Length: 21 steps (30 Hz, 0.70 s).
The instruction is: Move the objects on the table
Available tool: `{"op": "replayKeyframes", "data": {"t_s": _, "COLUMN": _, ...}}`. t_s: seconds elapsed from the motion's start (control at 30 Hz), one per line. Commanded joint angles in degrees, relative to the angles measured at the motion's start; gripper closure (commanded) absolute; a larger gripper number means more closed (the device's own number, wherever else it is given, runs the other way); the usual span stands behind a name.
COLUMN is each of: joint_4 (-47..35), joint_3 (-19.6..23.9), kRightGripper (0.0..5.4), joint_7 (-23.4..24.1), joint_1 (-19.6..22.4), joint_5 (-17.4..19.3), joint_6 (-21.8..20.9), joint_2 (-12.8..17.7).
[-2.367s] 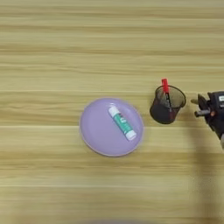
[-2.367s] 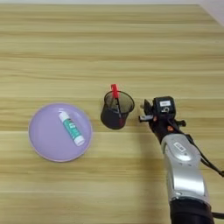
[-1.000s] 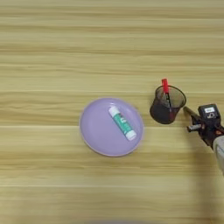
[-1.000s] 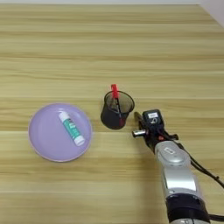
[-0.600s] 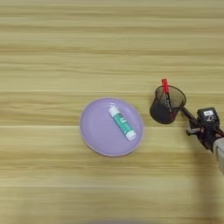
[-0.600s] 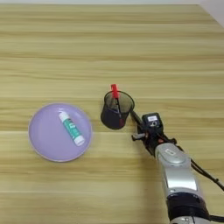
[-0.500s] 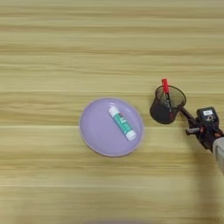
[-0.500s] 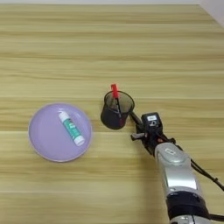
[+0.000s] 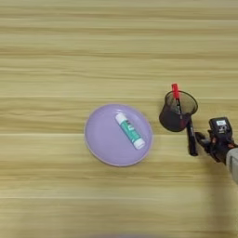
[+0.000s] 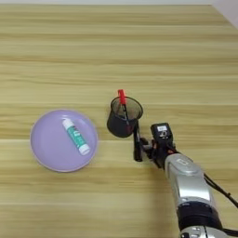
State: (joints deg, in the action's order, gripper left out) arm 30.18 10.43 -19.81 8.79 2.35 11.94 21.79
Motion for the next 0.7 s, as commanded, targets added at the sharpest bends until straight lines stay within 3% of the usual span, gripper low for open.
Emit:
{"op": "replayKeyframes", "data": {"t_s": 0.03, "joint_4": -2.52, "joint_3": 0.62, "kRightGripper": 2.64, "joint_7": 0.51, "joint_1": 3.08, "joint_5": 0.37, "joint_6": -1.11, "joint_2": 2.07}}
{"op": "replayKeyframes", "data": {"t_s": 0.47, "joint_4": -3.24, "joint_3": 1.47, "kRightGripper": 0.93, "joint_7": 1.52, "joint_1": 2.82, "joint_5": 0.75, "joint_6": -2.12, "joint_2": 1.81}}
{"op": "replayKeyframes", "data": {"t_s": 0.7, "joint_4": -6.66, "joint_3": 1.11, "kRightGripper": 0.17, "joint_7": -0.63, "joint_1": 1.83, "joint_5": 2.00, "joint_6": -2.82, "joint_2": 0.84}}
